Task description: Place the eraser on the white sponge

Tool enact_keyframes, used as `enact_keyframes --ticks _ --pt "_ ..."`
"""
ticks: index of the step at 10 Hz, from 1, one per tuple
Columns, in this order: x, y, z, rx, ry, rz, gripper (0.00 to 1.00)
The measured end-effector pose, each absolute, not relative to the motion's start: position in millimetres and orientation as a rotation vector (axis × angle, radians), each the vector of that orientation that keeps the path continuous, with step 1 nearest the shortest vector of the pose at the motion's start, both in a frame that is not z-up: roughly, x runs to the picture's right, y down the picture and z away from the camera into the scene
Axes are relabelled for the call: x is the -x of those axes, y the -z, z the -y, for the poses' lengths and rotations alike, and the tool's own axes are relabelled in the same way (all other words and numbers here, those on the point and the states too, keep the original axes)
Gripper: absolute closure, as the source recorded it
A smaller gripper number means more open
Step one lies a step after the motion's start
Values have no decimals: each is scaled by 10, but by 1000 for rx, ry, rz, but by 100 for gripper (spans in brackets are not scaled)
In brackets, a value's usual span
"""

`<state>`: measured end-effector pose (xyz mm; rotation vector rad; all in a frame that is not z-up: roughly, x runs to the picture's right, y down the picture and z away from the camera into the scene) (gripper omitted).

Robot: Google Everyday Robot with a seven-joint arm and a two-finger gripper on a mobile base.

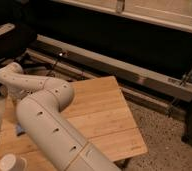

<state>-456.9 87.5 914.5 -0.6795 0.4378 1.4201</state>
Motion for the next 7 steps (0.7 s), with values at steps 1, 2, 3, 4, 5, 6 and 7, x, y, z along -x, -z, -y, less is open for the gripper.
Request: enact_keyframes --ticks 1,2,3,4,5,6,7 --pt "4565 -9151 -855 676 -1422 -437 36" --pt "4573 -9156 -824 675 -1424 -430 43" --pt "4581 -9156 -799 676 -1423 -424 53" --pt "4593 -9160 -782 678 -1421 -415 63" --pt "4597 -9162 -773 681 -1418 -410 73" --pt "4599 -9164 -776 682 -1410 -408 83" --pt "4606 -9164 -789 684 -1402 -406 92"
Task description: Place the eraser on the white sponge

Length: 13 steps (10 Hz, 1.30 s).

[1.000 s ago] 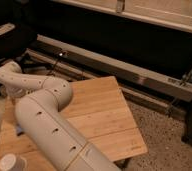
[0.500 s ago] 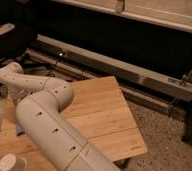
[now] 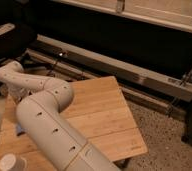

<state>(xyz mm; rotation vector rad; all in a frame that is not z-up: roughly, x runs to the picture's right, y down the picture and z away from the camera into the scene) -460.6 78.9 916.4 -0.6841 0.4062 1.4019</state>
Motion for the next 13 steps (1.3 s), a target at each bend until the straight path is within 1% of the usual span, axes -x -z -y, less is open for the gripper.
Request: enact_keyframes --ticks 1,6,9,12,13 --pt "4599 -9162 -806 684 -1390 -410 99" --pt "4554 -9145 -805 665 -1352 -430 100" --pt "4417 -9028 -485 613 -1329 -412 100" --pt "4222 -8796 -29 597 -1261 -343 100" --pt "4241 -8643 104 613 -1244 -297 100"
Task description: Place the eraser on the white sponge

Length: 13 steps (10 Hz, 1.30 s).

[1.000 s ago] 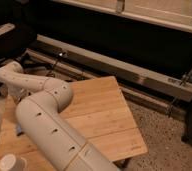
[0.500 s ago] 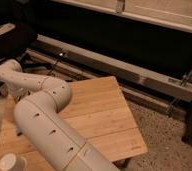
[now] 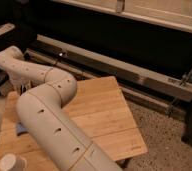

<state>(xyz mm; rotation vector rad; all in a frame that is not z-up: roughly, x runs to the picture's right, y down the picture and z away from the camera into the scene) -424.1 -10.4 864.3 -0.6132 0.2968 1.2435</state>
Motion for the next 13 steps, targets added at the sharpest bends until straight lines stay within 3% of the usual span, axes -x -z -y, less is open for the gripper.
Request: enact_keyframes --ticks 6,13 --pt "4503 -7855 -36 698 -1120 -163 100" --pt "4310 -7454 -543 718 -1005 -184 100"
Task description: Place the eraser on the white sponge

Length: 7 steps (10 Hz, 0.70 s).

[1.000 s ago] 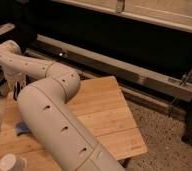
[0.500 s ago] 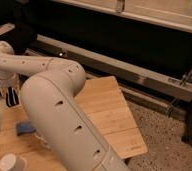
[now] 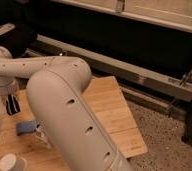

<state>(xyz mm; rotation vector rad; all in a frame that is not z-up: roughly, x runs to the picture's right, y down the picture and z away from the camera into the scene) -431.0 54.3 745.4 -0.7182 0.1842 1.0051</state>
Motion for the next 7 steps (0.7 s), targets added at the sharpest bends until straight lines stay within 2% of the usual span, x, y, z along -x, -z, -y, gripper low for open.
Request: enact_keyframes --ticks 7 --pt "4236 -7591 -1064 714 -954 -195 100"
